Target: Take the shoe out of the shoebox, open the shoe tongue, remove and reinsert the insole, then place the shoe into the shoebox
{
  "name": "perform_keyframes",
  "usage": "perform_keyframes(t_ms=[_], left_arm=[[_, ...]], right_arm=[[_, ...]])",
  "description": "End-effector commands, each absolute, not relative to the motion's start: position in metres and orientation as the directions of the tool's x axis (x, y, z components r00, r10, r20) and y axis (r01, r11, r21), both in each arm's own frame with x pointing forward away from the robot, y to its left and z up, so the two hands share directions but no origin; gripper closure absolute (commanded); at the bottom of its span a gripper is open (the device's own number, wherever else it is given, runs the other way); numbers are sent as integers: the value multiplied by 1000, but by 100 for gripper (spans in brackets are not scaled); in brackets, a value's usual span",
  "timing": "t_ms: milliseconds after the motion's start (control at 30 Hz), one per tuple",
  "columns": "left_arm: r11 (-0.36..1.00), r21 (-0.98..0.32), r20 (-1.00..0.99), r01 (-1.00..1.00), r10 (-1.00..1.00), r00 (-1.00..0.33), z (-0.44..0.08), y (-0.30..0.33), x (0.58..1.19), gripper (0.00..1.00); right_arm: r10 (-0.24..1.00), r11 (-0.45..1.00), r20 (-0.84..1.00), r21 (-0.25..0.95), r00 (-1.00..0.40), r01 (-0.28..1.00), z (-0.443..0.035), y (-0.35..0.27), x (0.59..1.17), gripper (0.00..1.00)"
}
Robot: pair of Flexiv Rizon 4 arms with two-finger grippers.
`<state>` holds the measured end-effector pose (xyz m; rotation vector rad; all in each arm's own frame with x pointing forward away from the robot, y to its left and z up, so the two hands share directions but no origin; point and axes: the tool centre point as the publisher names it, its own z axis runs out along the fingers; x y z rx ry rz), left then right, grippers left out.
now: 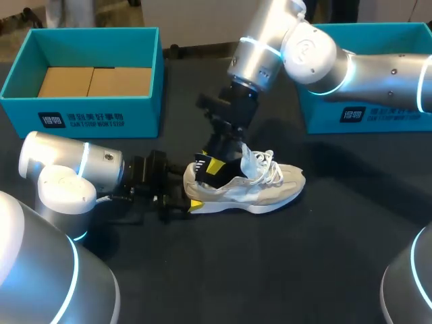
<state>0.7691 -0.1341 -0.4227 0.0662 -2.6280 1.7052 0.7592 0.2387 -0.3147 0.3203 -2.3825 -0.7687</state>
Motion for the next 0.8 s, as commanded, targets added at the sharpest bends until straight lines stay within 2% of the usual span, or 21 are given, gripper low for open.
perform_keyframes(t_ms=[33,433,800], left_arm=[[407,-913,30,-40,-32,-999,-427,-134,769,100],[407,-913,30,-40,-32,-999,-427,-134,769,100],[407,-913,30,-40,-32,-999,-427,-134,769,100]], right_arm=[[-392,805,479,592,-785,-42,-313,238,760,100],[-409,774,422,630,-809,-62,-285,237,758,100],[-343,751,314,657,-885,-58,-253,241,768,100]])
